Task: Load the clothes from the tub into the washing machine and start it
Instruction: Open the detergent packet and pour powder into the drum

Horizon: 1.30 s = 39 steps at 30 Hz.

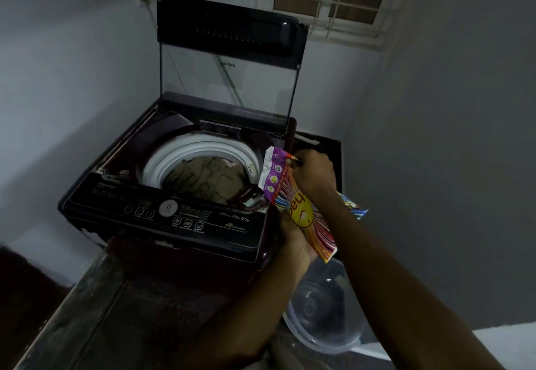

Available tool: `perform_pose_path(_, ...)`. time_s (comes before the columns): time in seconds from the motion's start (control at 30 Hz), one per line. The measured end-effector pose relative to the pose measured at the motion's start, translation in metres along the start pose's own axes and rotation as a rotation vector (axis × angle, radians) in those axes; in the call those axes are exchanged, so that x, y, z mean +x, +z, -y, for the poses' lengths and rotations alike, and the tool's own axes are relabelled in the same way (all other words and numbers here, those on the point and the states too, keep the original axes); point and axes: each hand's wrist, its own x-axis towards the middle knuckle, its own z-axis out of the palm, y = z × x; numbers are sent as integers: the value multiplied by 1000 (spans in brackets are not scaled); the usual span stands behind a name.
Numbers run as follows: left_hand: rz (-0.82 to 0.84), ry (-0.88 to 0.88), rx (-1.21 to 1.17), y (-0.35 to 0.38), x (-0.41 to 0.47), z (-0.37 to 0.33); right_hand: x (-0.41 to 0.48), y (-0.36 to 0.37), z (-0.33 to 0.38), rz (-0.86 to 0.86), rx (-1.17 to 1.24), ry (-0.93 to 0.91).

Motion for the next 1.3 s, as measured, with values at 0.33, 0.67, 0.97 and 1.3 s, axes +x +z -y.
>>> perform_pose_path(0.33, -201, 128, 182, -24, 23, 1, -28, -9, -43, -170, 182, 190)
perform_pose_path(0.67, -16, 264, 325, -1, 4, -48, -69, -24, -51, -361, 655, 266)
perform_pose_path(0.97, 132, 368, 531, 22, -15, -54, -64, -30, -57, -415, 806, 251)
perform_pose_path(1.3, 88, 463, 514, 34, -19, -85, -54, -25, -46, -369, 857, 220)
